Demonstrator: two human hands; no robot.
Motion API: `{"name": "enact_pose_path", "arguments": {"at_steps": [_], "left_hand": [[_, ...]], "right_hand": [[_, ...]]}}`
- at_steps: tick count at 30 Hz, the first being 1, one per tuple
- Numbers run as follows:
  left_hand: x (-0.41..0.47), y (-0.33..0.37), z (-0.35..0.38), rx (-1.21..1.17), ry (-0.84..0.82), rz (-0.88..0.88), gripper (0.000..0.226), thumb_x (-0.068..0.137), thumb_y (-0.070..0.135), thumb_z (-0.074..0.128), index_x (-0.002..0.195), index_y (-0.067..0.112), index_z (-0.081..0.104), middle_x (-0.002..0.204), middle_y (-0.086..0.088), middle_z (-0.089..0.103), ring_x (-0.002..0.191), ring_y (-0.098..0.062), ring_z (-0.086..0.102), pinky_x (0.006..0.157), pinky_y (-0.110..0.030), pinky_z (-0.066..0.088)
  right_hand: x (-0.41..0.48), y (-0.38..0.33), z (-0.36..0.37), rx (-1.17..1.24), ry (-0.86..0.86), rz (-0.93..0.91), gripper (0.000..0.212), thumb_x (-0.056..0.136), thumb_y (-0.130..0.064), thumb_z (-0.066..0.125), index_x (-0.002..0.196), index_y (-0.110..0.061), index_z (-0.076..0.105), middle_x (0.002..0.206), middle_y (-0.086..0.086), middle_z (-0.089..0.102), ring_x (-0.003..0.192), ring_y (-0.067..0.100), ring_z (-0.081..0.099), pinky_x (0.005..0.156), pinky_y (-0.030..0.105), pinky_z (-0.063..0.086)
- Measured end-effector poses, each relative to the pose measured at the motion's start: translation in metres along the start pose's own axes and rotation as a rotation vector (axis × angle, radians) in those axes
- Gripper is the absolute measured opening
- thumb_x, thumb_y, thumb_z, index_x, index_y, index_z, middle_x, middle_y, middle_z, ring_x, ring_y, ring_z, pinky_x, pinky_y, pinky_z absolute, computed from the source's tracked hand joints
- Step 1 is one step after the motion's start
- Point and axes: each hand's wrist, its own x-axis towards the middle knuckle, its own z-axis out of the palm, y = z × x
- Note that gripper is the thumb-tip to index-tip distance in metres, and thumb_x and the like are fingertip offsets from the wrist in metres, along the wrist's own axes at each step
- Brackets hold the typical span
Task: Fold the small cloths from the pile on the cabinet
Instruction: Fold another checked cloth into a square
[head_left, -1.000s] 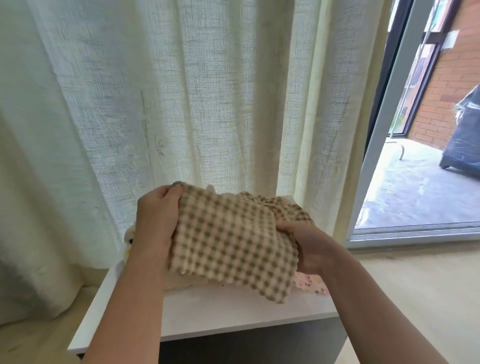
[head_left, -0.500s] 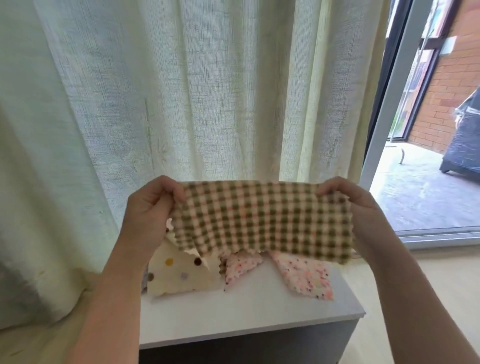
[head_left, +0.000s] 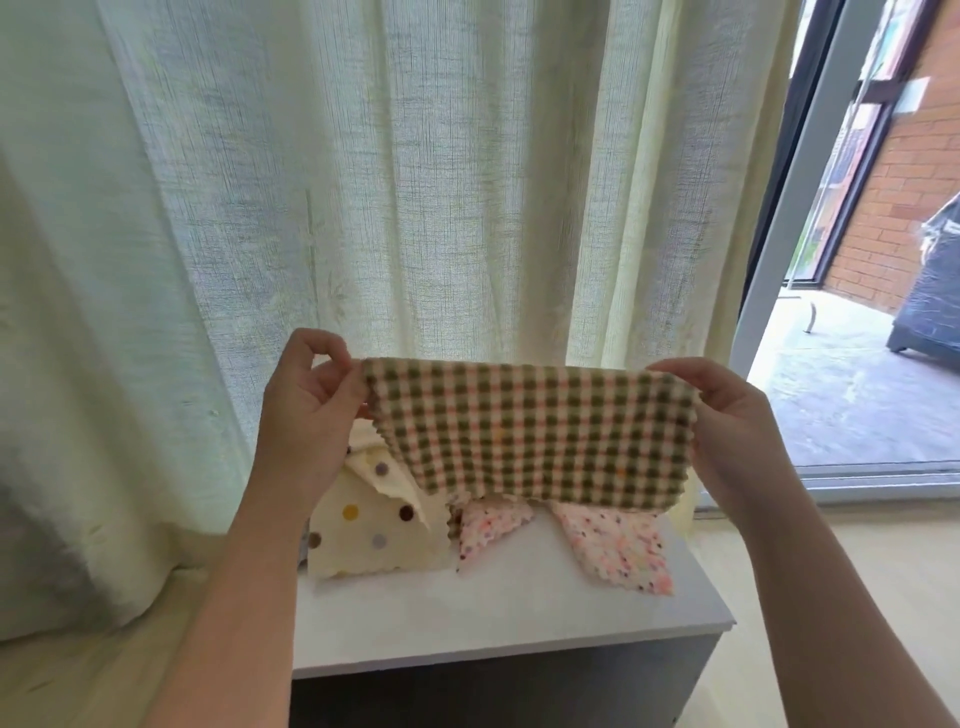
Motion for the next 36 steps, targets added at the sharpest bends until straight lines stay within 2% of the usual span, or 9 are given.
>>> {"name": "enact_pose_path", "arguments": {"at_steps": [4, 8, 13, 19, 22, 24, 27, 32, 36], "left_hand": [[-0.006, 0.003, 0.006, 0.145, -0.011, 0.084, 0.024, 0.09, -0.001, 0.061, 0.081, 0.021, 0.062, 0.07, 0.005, 0.071, 0.066, -0.007, 0.067, 0.068, -0.014, 0.052], [-0.009, 0.002, 0.012, 0.161, 0.014, 0.05, 0.016, 0.088, 0.002, 0.065, 0.081, 0.017, 0.066, 0.07, 0.005, 0.072, 0.066, -0.001, 0.067, 0.06, -0.008, 0.046], [-0.005, -0.001, 0.013, 0.081, 0.122, -0.056, 0.019, 0.095, 0.003, 0.053, 0.094, 0.021, 0.057, 0.076, -0.003, 0.069, 0.066, -0.012, 0.067, 0.05, -0.011, 0.044], [0.001, -0.01, 0.018, -0.019, 0.13, -0.311, 0.035, 0.09, -0.006, 0.043, 0.068, 0.015, 0.061, 0.075, -0.001, 0.065, 0.072, -0.017, 0.058, 0.063, -0.026, 0.052], [-0.001, -0.013, 0.021, 0.086, 0.113, -0.272, 0.012, 0.089, 0.008, 0.061, 0.084, 0.018, 0.067, 0.09, 0.001, 0.069, 0.08, -0.015, 0.065, 0.068, -0.026, 0.055], [-0.003, -0.012, 0.023, 0.178, 0.088, -0.229, 0.016, 0.085, 0.012, 0.071, 0.097, 0.018, 0.063, 0.095, 0.005, 0.067, 0.083, -0.01, 0.065, 0.055, -0.015, 0.052], [-0.006, -0.006, 0.025, 0.191, 0.07, -0.191, 0.036, 0.085, 0.01, 0.071, 0.112, 0.026, 0.056, 0.094, 0.005, 0.066, 0.086, -0.008, 0.066, 0.051, -0.01, 0.05], [-0.012, 0.016, 0.031, 0.205, -0.017, -0.029, 0.047, 0.089, 0.01, 0.067, 0.116, 0.044, 0.05, 0.087, 0.009, 0.071, 0.082, -0.01, 0.066, 0.075, -0.021, 0.05], [-0.02, 0.032, 0.047, 0.297, -0.144, 0.085, 0.041, 0.088, 0.014, 0.068, 0.113, 0.043, 0.052, 0.084, 0.017, 0.07, 0.074, 0.0, 0.061, 0.079, -0.018, 0.044]], "right_hand": [[-0.002, -0.001, 0.003, -0.01, 0.036, 0.012, 0.041, 0.087, 0.007, 0.06, 0.074, -0.028, 0.075, 0.074, -0.005, 0.072, 0.069, 0.01, 0.066, 0.059, 0.024, 0.055], [-0.004, -0.002, 0.004, -0.016, 0.079, 0.027, 0.025, 0.087, 0.003, 0.062, 0.084, -0.019, 0.072, 0.075, -0.007, 0.072, 0.07, 0.007, 0.067, 0.057, 0.021, 0.055], [-0.005, 0.002, 0.005, -0.033, 0.089, 0.057, 0.022, 0.088, 0.002, 0.061, 0.085, -0.018, 0.071, 0.074, -0.006, 0.071, 0.068, 0.007, 0.066, 0.058, 0.02, 0.054], [-0.003, 0.004, 0.009, -0.05, 0.085, 0.079, 0.015, 0.089, -0.001, 0.063, 0.087, -0.014, 0.07, 0.07, -0.008, 0.071, 0.065, 0.004, 0.065, 0.055, 0.017, 0.051], [-0.002, 0.006, 0.008, -0.051, 0.077, 0.059, 0.018, 0.089, 0.002, 0.061, 0.089, -0.014, 0.07, 0.07, -0.008, 0.07, 0.064, 0.003, 0.064, 0.055, 0.017, 0.051], [-0.002, 0.008, 0.006, -0.052, 0.055, 0.036, 0.022, 0.089, 0.007, 0.059, 0.092, -0.012, 0.069, 0.071, -0.008, 0.07, 0.064, 0.002, 0.063, 0.054, 0.016, 0.049], [0.0, 0.011, 0.0, -0.099, 0.011, 0.032, 0.028, 0.087, 0.013, 0.056, 0.095, -0.01, 0.069, 0.081, -0.005, 0.072, 0.075, 0.006, 0.066, 0.063, 0.019, 0.053], [0.001, 0.011, 0.001, -0.412, -0.085, 0.084, 0.066, 0.075, 0.027, 0.036, 0.099, -0.025, 0.069, 0.102, -0.006, 0.073, 0.099, 0.005, 0.066, 0.1, 0.034, 0.048], [-0.007, -0.005, 0.027, -0.315, -0.297, -0.003, 0.038, 0.091, -0.004, 0.056, 0.121, -0.025, 0.063, 0.117, -0.011, 0.069, 0.113, 0.0, 0.061, 0.102, 0.028, 0.047]]}}
